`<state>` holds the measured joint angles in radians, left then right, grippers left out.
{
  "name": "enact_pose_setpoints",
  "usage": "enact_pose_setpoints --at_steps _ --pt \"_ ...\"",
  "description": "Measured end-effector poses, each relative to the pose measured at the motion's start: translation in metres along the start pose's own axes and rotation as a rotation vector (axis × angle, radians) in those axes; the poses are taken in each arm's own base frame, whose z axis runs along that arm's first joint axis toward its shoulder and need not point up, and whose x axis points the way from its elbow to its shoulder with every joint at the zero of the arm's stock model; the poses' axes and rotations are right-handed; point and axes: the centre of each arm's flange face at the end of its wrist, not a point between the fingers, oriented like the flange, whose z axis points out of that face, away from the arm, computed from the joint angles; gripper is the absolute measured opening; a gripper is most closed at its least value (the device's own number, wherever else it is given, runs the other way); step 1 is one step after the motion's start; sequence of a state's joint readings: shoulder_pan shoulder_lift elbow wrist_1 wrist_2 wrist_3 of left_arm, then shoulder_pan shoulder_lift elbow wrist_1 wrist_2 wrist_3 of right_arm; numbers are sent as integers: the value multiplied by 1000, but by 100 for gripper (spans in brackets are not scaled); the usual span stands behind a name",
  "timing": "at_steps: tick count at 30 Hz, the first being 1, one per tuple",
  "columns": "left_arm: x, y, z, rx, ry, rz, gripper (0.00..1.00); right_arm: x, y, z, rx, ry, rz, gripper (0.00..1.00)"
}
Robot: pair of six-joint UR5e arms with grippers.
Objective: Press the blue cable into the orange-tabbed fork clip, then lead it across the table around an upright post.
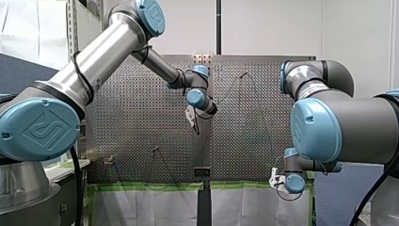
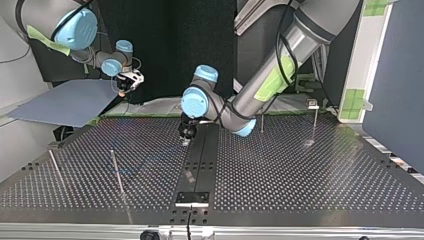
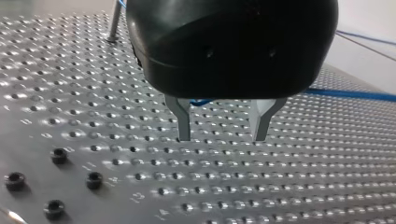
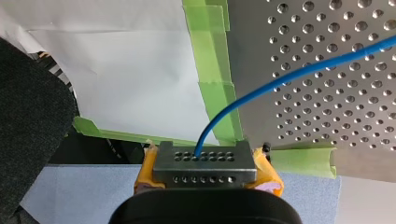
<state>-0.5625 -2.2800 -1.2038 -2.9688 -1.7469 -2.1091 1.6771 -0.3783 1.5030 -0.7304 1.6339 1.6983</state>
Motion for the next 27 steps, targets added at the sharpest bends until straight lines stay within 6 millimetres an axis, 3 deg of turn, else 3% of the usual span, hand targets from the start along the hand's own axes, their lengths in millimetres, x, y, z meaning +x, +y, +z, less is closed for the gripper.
enact_pose_setpoints --at_steps 15,24,25,26,27 --pt "9 8 -13 -44 123 32 62 0 0 0 4 0 3 0" --pt "-3 10 -26 -131 138 70 62 0 0 0 6 -2 5 0" --pt "-4 11 -27 -139 140 71 70 0 0 0 6 -2 5 0" --pt "-4 12 -28 -143 143 72 70 0 0 0 6 -2 5 0" --pt "-5 12 -29 -145 150 73 79 0 0 0 6 -2 5 0"
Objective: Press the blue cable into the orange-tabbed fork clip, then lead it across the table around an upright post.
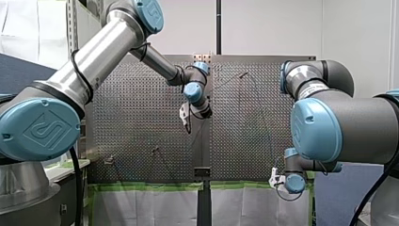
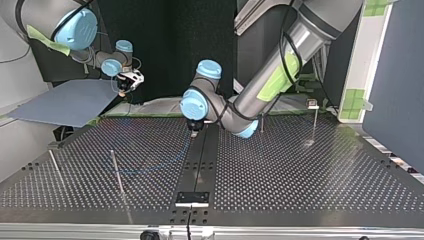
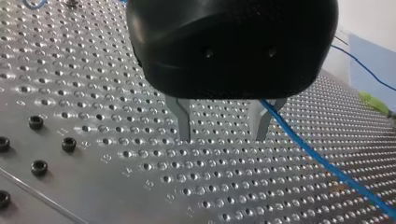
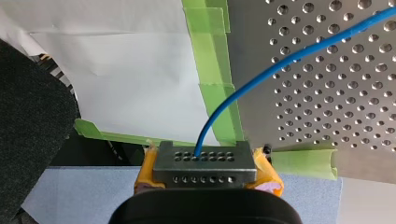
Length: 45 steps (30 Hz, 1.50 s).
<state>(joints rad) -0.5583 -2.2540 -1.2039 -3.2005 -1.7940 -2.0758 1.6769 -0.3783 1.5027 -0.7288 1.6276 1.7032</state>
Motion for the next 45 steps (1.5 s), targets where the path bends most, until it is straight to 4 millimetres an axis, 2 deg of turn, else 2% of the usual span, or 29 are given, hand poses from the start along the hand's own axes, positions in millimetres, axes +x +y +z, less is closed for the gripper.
enact_pose_setpoints --at_steps 1,3,14,23,34,41,45 --pt "0 1 0 0 5 1 98 0 0 0 0 0 0 0" --pt "0 2 -1 -4 19 4 100 0 0 0 2 0 2 0" --pt "2 10 -13 -93 62 20 100 0 -1 0 9 -2 7 0" --pt "-13 6 -42 -86 37 7 100 0 -1 0 10 -4 10 0" --pt "-9 -17 -94 29 107 20 100 -1 -1 -1 11 -6 11 0" --pt "-5 -31 -105 96 139 10 100 -1 -1 -1 12 -6 15 0" --pt "-15 -38 -111 147 132 11 100 0 -1 0 15 -6 17 0"
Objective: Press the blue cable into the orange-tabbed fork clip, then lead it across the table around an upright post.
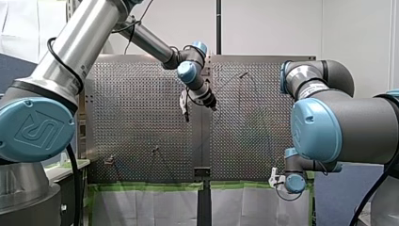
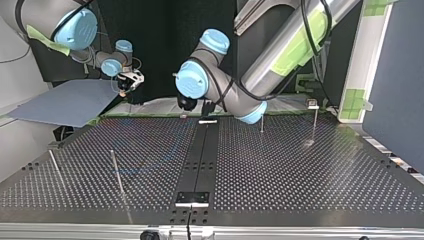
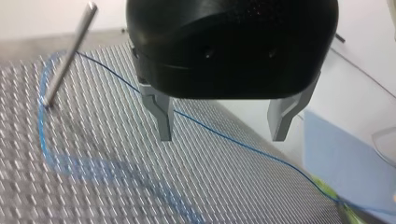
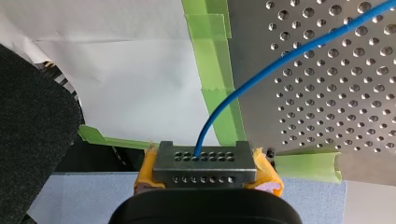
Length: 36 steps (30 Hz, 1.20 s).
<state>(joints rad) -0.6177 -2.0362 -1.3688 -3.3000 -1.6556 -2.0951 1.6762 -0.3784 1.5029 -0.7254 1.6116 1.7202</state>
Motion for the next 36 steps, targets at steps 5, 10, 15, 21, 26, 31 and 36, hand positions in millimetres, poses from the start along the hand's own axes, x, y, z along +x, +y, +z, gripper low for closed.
enact_pose_setpoints --at_steps 5,10,15,21,26,31,36 --pt "-19 -12 -11 69 -44 22 100 0 0 0 1 1 1 0" --pt "-42 -26 -27 111 -123 24 100 0 0 0 2 1 1 0" --pt "-72 -47 -46 172 -219 19 100 0 0 0 4 0 2 0" --pt "-99 -73 -57 257 -303 11 100 0 0 0 4 0 4 0" --pt "-94 -89 -48 301 -283 23 100 0 0 0 4 -1 4 0" --pt "-83 -99 -33 301 -238 33 100 0 0 0 6 -2 4 0" --pt "-69 -114 -20 313 -216 44 100 0 0 0 6 -2 4 0"
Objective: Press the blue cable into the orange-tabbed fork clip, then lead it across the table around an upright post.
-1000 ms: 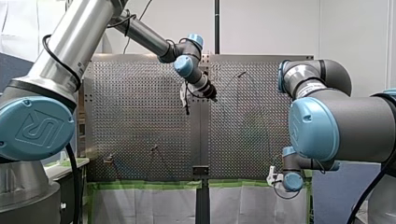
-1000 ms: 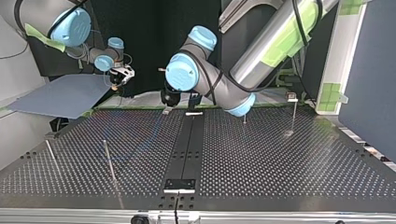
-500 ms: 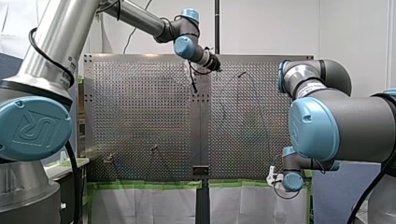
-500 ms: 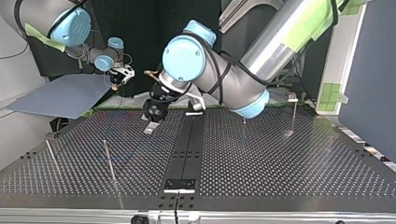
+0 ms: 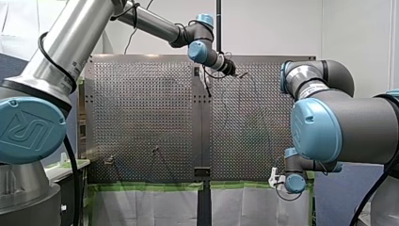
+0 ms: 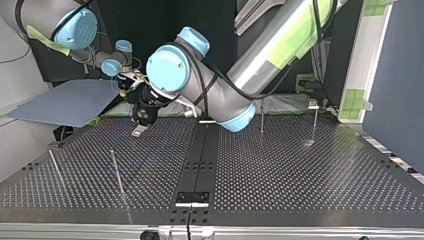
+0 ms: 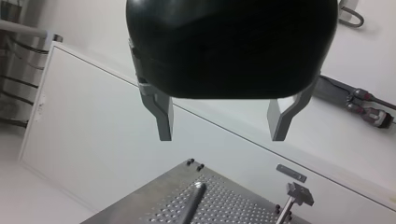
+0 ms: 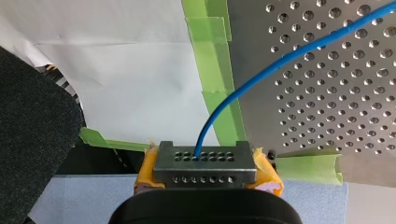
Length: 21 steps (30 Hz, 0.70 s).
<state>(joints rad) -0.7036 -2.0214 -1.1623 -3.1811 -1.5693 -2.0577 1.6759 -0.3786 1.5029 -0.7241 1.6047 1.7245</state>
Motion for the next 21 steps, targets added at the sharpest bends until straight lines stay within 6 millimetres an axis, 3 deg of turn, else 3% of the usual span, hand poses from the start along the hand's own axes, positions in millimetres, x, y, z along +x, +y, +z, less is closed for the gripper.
enact_pose_setpoints --at_steps 8,21 --pt "5 -3 21 18 -5 34 100 0 -1 0 7 -1 0 0" --pt "-46 -32 30 91 -120 67 100 0 -1 0 8 -2 0 0"
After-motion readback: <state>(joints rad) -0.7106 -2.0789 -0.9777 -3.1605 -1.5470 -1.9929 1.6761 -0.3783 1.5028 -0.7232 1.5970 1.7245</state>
